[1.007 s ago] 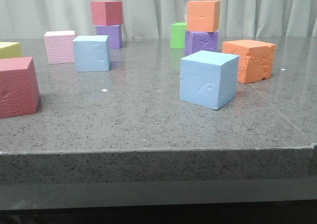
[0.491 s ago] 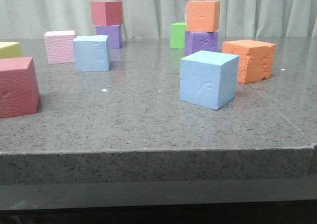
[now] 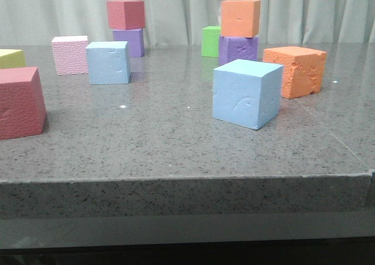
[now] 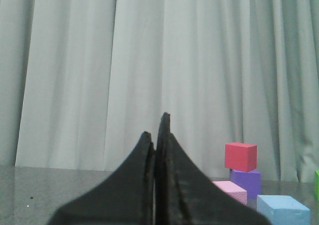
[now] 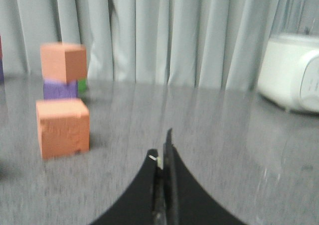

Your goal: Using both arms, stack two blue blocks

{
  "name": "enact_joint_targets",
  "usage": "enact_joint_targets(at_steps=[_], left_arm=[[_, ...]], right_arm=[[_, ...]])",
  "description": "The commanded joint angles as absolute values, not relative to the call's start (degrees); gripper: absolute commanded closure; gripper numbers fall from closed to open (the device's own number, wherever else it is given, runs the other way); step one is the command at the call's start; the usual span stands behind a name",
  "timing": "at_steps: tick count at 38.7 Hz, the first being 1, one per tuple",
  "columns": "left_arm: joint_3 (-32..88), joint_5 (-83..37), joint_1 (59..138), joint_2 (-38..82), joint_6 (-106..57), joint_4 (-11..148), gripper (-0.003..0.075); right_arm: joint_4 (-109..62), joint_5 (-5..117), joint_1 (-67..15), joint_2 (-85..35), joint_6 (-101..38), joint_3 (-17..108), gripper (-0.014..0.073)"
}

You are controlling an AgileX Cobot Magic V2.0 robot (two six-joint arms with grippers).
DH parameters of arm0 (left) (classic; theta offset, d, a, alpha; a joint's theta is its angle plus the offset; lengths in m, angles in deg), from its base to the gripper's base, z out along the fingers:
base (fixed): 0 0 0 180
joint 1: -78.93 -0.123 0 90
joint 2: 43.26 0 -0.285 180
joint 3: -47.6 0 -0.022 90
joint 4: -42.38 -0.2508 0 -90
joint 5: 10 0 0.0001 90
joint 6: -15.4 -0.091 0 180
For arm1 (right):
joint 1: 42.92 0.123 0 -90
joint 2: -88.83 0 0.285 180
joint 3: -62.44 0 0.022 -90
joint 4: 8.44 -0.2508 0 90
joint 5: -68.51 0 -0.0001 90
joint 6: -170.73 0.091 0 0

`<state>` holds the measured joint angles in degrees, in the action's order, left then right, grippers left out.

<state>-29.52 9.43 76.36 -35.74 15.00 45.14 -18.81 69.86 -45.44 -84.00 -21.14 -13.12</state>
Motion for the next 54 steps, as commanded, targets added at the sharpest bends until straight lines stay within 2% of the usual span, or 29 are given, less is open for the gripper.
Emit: enact_joint_targets(at_steps=[1, 8, 19, 24, 31, 34, 36, 37, 39, 41, 43, 44, 46, 54], left_arm=[[-25.78, 14.23, 76.60, -36.42, 15.40, 45.61, 0.0741], [-16.03, 5.28, 76.60, -30.41, 15.40, 45.20, 0.0741], [1.69, -16.24, 76.60, -8.99, 15.40, 41.17, 0.0741], [4.29, -17.28, 76.60, -3.56, 15.40, 41.93, 0.0741], [4.41, -16.15, 76.60, -2.42, 15.40, 42.38, 0.0741], [4.19, -15.88, 76.60, -2.42, 15.40, 42.38, 0.0732], [4.19, -15.88, 76.60, -2.42, 15.40, 42.38, 0.0685], [4.19, -15.63, 76.60, -2.42, 15.40, 42.38, 0.0629], [4.19, -15.14, 76.60, -2.42, 15.40, 42.38, 0.0480], [4.19, -14.71, 76.60, -2.42, 15.40, 42.38, 0.0297], [4.19, -14.59, 76.60, -2.42, 15.40, 42.38, 0.0136], [4.19, -14.59, 76.60, -2.42, 15.40, 42.38, 0.0086], [4.19, -14.59, 76.60, -2.42, 15.40, 42.38, 0.0049], [4.19, -12.78, 76.60, -2.42, 15.40, 42.38, 0.0048]], right_arm=[[-18.98, 74.43, -45.77, -84.52, -21.04, -6.12, 0.0660], [-18.98, 66.08, -45.77, -80.10, -21.04, 6.28, 0.0650], [-18.98, 42.26, -45.68, -59.49, -21.04, 25.31, 0.0651], [-18.98, 41.37, -45.68, -55.51, -21.04, 27.22, 0.0651], [-18.98, 42.07, -45.68, -55.00, -21.04, 27.22, 0.0643], [-18.98, 41.84, -45.68, -55.00, -21.04, 27.22, 0.0566], [-18.98, 41.73, -45.68, -55.00, -21.04, 27.12, 0.0464], [-18.98, 41.48, -45.68, -55.00, -21.04, 27.12, 0.0400], [-18.98, 41.48, -45.68, -55.00, -21.04, 27.12, 0.0228], [-18.98, 41.48, -45.68, -55.00, -21.04, 27.12, 0.0080], [-19.14, 41.81, -45.68, -55.00, -21.04, 27.12, -0.0026], [-19.55, 41.94, -45.68, -55.00, -21.04, 27.12, -0.0055], [-21.24, 42.08, -45.68, -54.89, -21.04, 27.12, -0.0070], [-24.54, 37.03, -43.44, -45.72, -22.06, 31.83, -0.0070]])
